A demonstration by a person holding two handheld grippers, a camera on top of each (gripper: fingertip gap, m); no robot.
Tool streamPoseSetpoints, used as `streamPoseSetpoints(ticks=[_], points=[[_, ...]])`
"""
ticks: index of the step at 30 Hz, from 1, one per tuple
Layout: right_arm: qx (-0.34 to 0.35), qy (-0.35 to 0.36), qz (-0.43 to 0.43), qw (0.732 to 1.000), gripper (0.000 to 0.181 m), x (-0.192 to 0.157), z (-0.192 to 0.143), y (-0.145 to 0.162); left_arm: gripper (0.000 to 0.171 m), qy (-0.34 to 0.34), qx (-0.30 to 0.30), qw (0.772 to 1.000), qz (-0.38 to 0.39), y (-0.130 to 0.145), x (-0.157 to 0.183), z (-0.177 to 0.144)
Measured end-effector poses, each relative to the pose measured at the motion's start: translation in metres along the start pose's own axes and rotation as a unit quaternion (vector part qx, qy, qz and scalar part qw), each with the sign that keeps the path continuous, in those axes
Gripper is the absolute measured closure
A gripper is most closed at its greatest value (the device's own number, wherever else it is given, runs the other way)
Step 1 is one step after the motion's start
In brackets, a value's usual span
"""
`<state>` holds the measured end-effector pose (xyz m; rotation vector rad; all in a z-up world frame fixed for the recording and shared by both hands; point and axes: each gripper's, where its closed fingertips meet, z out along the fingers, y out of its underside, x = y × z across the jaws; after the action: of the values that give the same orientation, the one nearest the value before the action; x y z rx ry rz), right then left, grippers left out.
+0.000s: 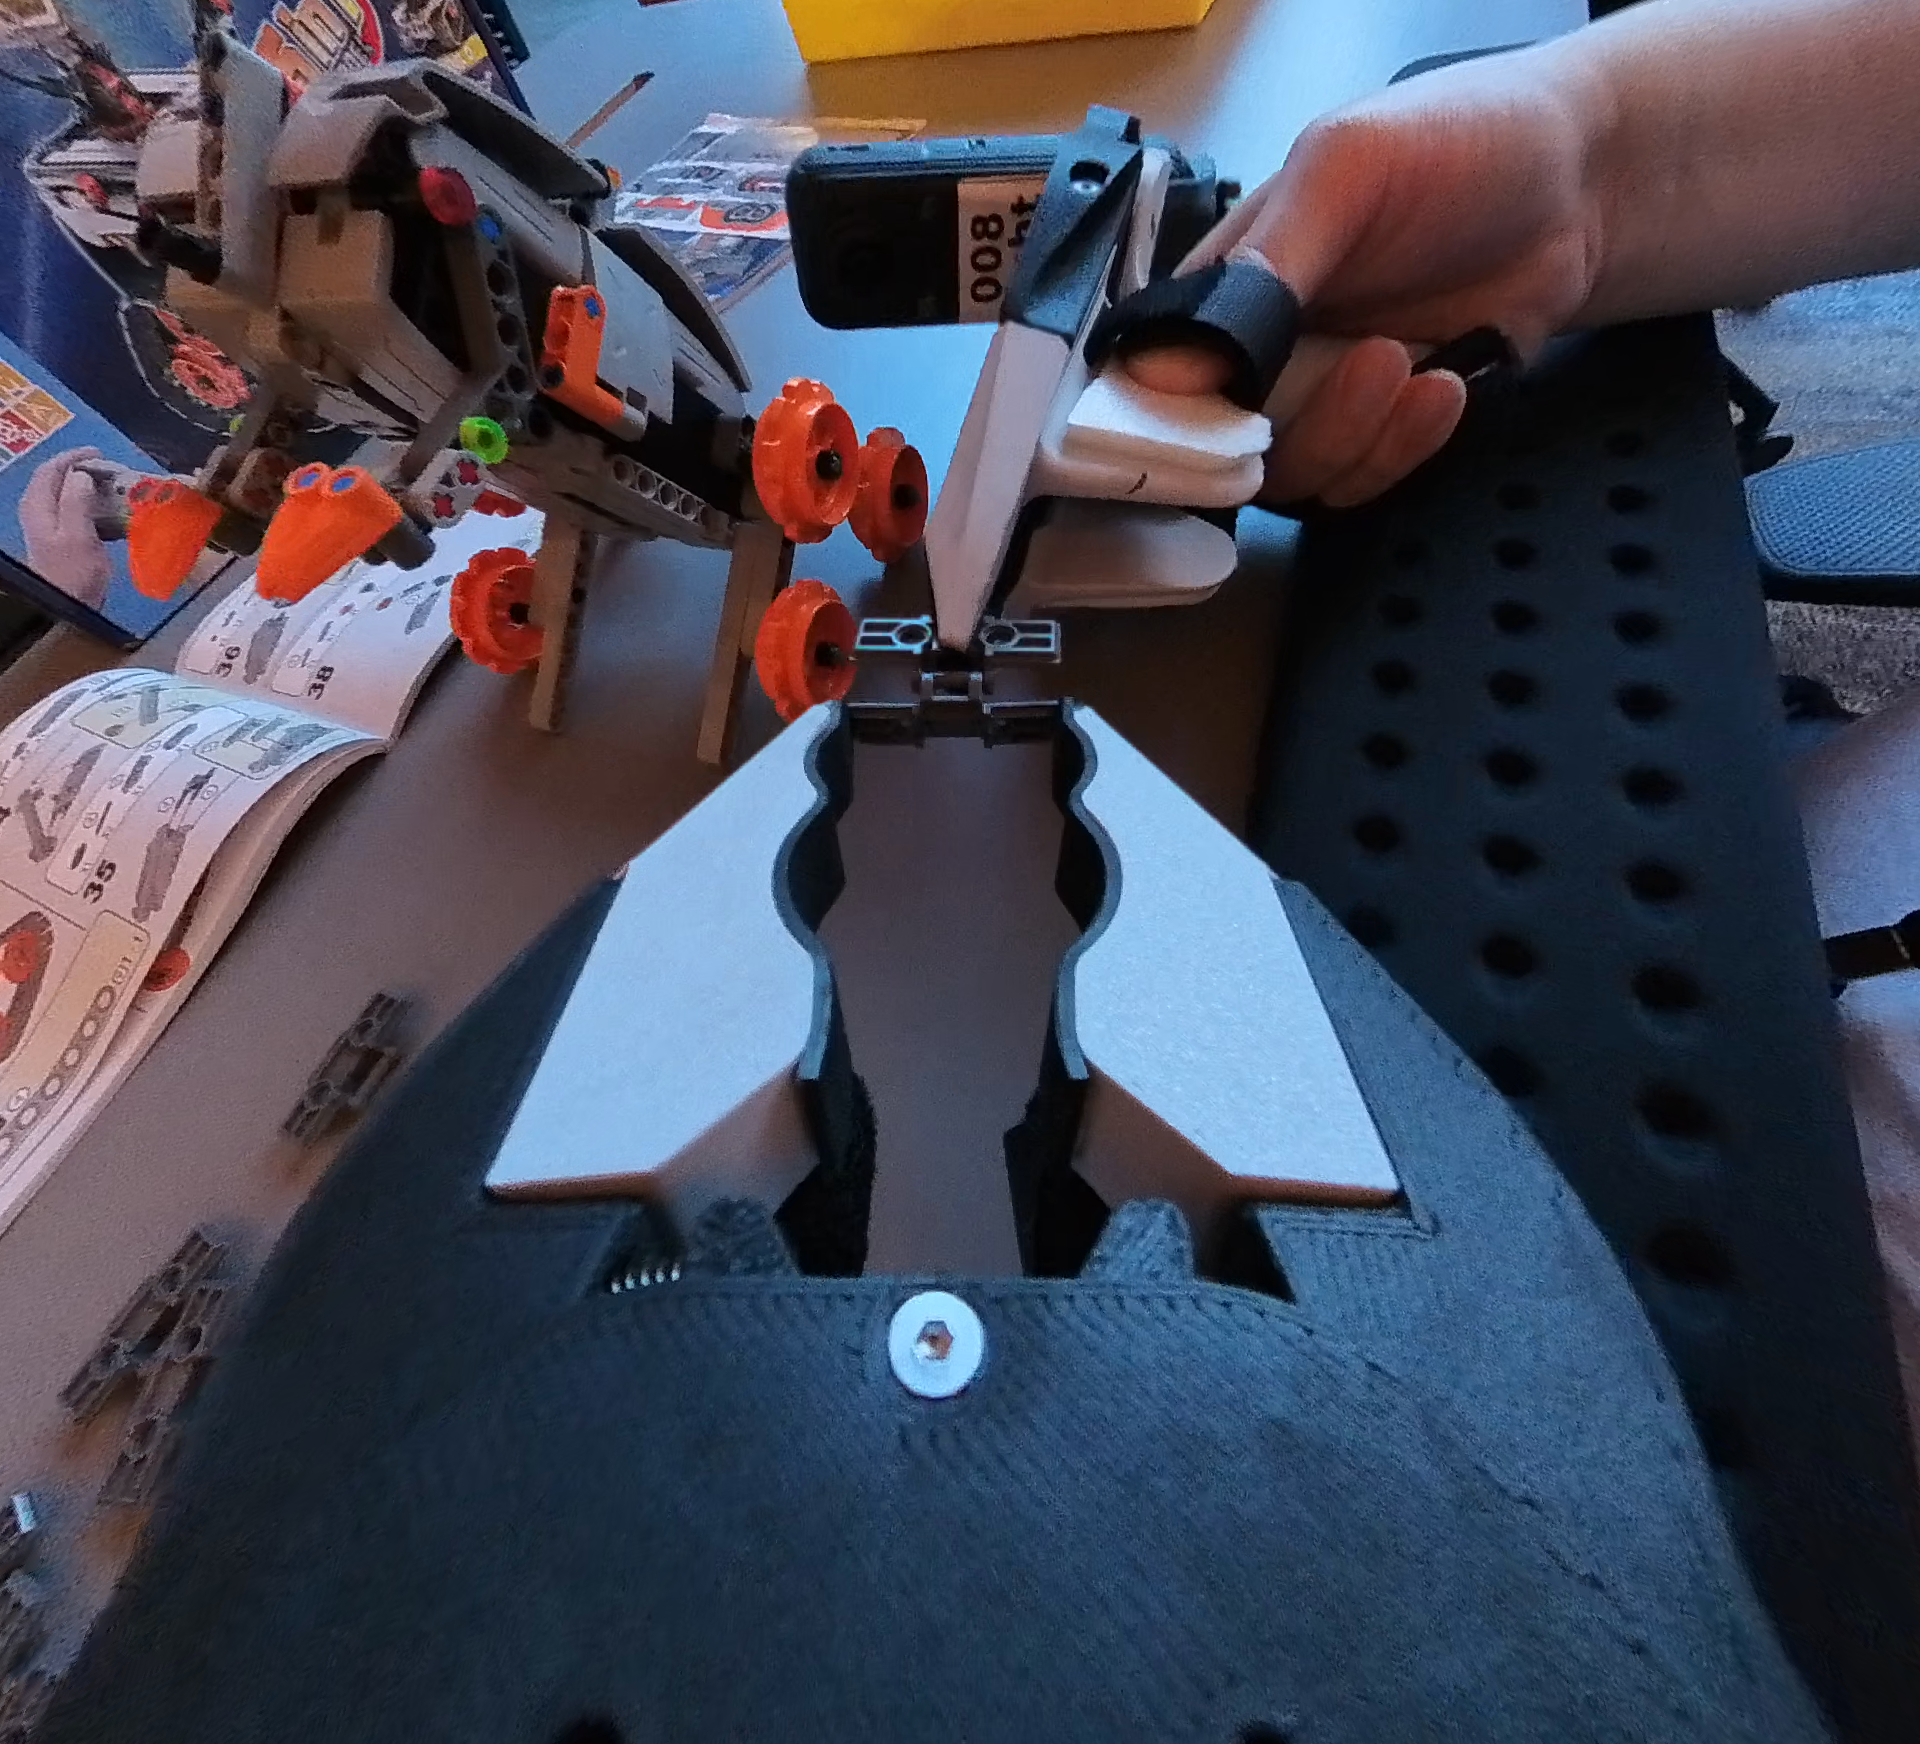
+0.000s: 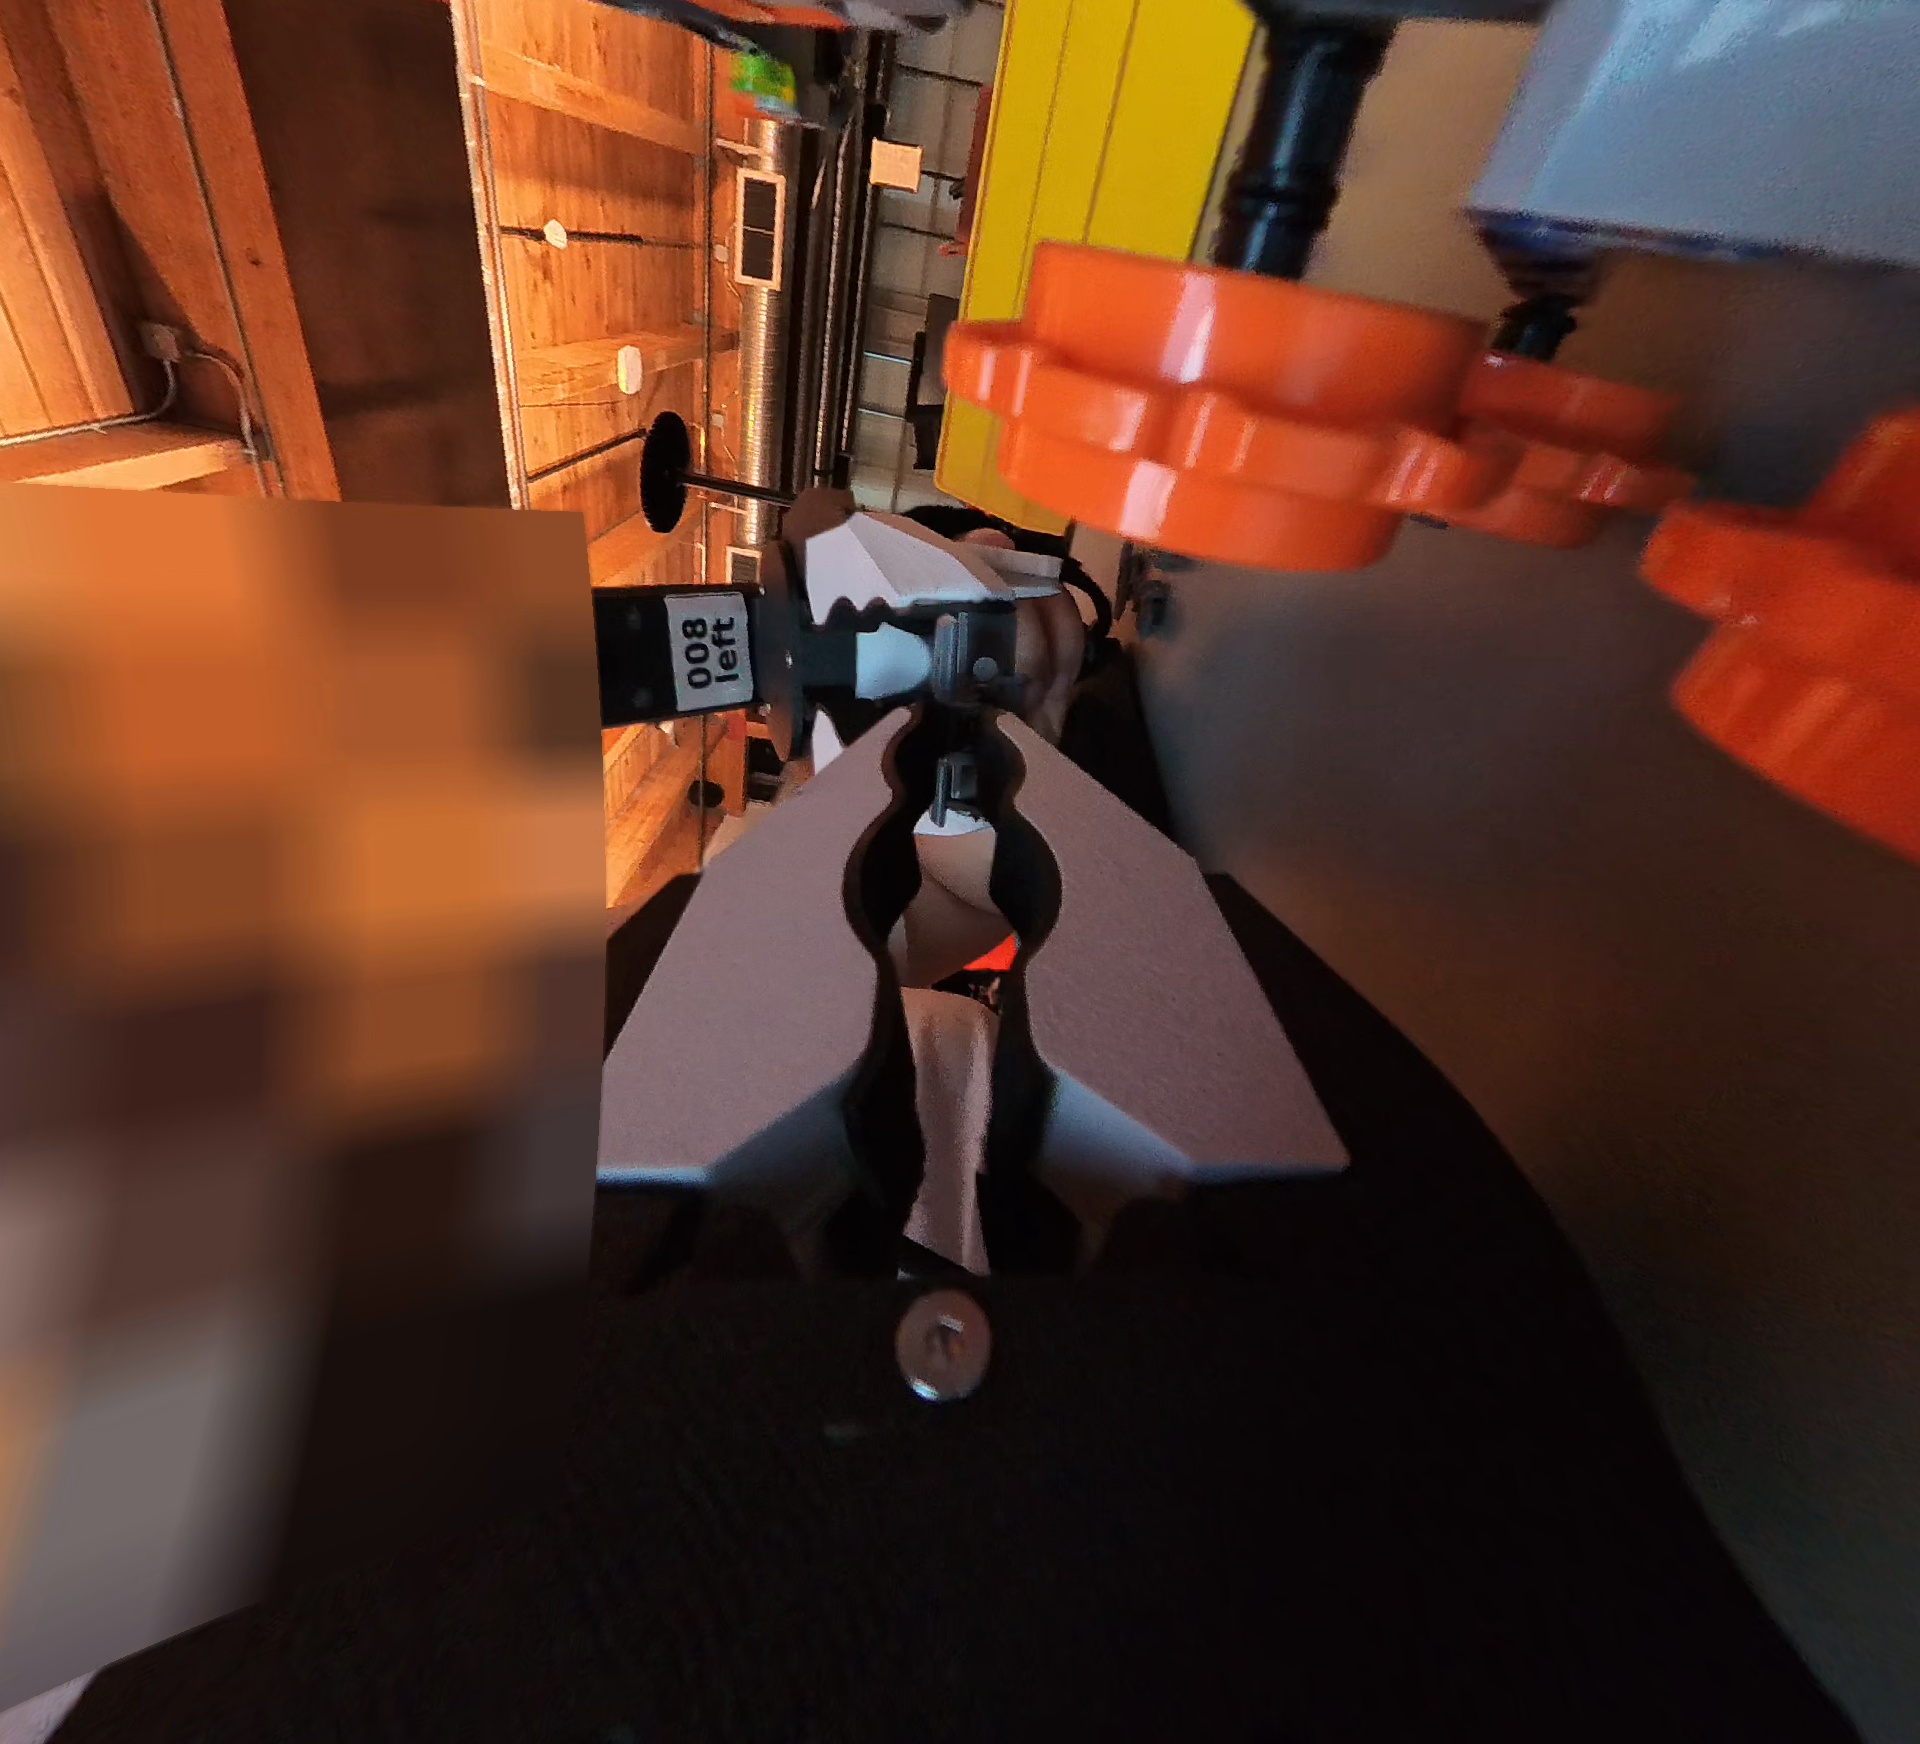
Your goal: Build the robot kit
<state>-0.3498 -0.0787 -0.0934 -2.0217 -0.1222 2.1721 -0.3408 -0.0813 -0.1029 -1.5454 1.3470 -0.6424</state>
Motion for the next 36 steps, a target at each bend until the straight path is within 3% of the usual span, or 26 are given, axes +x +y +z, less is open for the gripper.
streamPoseSetpoints(ticks=[7, 18, 36], points=[[-0.022, 0.048, -0.007, 0.999, 0.177, 0.012, 0.000, 0.005, 0.135, 0.012, -0.032, 0.999, 0.015, 0.012, 0.004, 0.003], [-0.042, 0.031, 0.004, 0.999, 0.176, 0.010, 0.002, 0.010, 0.135, 0.039, -0.018, 0.999, 0.006, 0.010, 0.008, 0.000], [-0.016, 0.079, -0.047, 0.996, 0.176, 0.016, 0.003, 0.006, 0.135, 0.013, -0.045, 0.999, -0.006, 0.017, 0.004, 0.004]])
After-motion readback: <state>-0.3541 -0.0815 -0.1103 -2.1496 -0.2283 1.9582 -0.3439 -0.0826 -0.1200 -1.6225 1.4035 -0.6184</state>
